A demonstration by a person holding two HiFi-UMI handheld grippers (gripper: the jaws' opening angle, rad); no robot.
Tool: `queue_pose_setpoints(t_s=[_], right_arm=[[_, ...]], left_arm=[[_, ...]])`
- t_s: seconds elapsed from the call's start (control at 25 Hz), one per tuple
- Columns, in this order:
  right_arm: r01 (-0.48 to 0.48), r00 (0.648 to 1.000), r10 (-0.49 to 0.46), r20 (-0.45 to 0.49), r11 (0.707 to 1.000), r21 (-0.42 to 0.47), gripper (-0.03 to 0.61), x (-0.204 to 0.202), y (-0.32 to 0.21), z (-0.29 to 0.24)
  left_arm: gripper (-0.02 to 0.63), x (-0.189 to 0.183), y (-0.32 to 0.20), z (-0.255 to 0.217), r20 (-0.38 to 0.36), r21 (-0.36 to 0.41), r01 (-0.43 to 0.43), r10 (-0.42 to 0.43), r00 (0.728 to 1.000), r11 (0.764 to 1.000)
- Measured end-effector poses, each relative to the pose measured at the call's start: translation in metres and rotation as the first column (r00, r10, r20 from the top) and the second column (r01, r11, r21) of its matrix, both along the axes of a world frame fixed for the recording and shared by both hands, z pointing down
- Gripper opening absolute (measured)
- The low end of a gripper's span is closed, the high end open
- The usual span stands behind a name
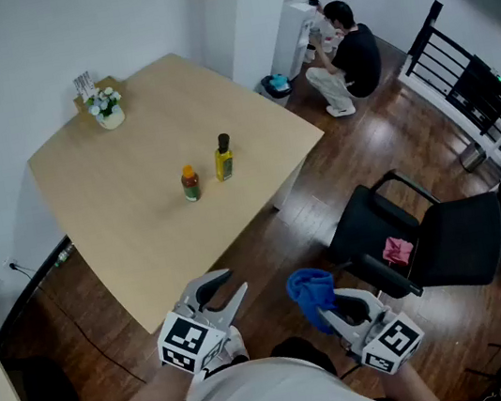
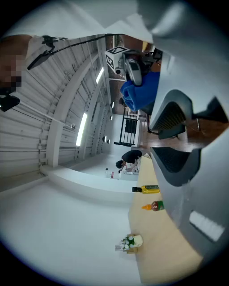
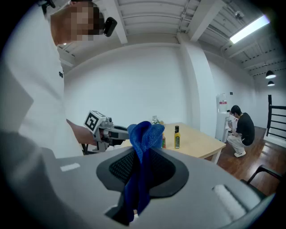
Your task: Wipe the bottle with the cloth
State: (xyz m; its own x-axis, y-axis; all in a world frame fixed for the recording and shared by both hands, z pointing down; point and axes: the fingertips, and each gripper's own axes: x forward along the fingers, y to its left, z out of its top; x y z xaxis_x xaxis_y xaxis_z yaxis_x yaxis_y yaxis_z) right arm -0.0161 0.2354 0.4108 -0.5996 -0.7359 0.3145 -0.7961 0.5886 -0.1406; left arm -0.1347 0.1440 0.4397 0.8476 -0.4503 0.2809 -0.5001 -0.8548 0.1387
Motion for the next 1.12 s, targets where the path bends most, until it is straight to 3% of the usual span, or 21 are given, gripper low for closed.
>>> queue_pose_setpoints(t_s=[0.28,0.48,0.64,0.96,1.04,1.12], right_arm=[[0.05,0.999,-0.05,0.005,0.998,-0.023,0.084,0.023,-0.081,0.006],[0.144,0.99,-0.144,0.011,0.989,-0.027,0.084,0.05,-0.155,0.012],[0.218,0.976,-0.218,0.011,0.976,-0.011,0.084,0.088,-0.221,0.002],[0.286,0.958,-0.285,0.021,0.953,-0.096,0.084,0.158,-0.298,0.02],[0.289,0.957,-0.289,0.02,0.95,-0.117,0.084,0.167,-0.31,0.026],[0.288,0.957,-0.288,0.021,0.95,-0.122,0.084,0.172,-0.318,0.03]], left_arm=[[0.134,0.021,-0.11,0.008,0.011,0.019,0.133,-0.133,0.991,0.991],[0.158,0.045,-0.203,0.021,0.02,0.022,0.274,-0.275,0.961,0.961],[0.19,0.066,-0.279,0.03,0.04,0.039,0.423,-0.424,0.905,0.905],[0.217,0.069,-0.383,0.095,0.155,0.048,0.641,-0.64,0.752,0.766],[0.22,0.065,-0.399,0.106,0.175,0.042,0.666,-0.661,0.729,0.745],[0.219,0.063,-0.409,0.114,0.185,0.034,0.673,-0.666,0.723,0.739]])
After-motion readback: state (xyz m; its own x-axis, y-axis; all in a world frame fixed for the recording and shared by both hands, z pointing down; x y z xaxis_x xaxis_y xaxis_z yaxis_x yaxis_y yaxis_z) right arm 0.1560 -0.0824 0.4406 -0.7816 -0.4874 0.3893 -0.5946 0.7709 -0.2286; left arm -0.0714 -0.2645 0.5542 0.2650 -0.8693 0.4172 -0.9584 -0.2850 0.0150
